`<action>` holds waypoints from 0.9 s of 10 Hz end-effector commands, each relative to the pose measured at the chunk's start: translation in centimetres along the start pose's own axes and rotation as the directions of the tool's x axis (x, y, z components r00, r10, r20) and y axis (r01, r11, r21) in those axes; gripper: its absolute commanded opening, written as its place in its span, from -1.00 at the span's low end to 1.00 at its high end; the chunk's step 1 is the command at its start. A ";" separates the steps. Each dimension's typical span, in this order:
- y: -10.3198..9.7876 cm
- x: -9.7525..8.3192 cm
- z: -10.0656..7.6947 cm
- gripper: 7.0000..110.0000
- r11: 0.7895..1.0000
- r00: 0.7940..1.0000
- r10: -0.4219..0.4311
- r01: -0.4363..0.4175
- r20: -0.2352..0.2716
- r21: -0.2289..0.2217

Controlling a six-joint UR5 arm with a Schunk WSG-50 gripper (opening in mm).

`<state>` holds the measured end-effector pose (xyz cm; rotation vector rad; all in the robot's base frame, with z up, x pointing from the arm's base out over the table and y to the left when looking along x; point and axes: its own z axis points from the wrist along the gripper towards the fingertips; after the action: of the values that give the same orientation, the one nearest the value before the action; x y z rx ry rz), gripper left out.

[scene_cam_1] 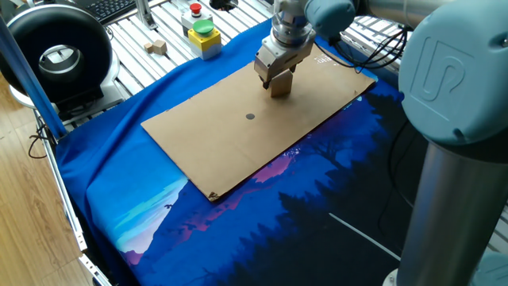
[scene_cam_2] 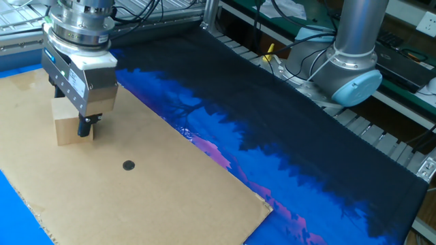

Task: Grab the block and place it at the designated location

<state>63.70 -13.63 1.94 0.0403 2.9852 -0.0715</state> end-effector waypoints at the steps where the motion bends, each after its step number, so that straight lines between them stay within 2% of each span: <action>1: 1.3 -0.1 0.2 -1.00 0.999 1.000 0.003 -0.003 0.008 -0.036; 5: 1.1 0.1 0.5 -1.00 1.000 1.000 0.009 -0.009 -0.002 -0.023; 6: 1.6 -0.6 0.4 -1.00 0.998 0.999 -0.033 0.035 0.031 -0.050; 7: 2.3 -1.5 0.3 0.15 0.993 0.994 -0.078 0.084 0.079 -0.082; 8: 2.2 -1.3 0.4 0.15 0.993 0.994 -0.080 0.086 0.070 -0.081; 9: 2.2 -1.2 0.4 0.94 0.993 0.995 -0.080 0.086 0.066 -0.083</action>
<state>64.58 -11.85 1.48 -0.0614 2.9450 0.0059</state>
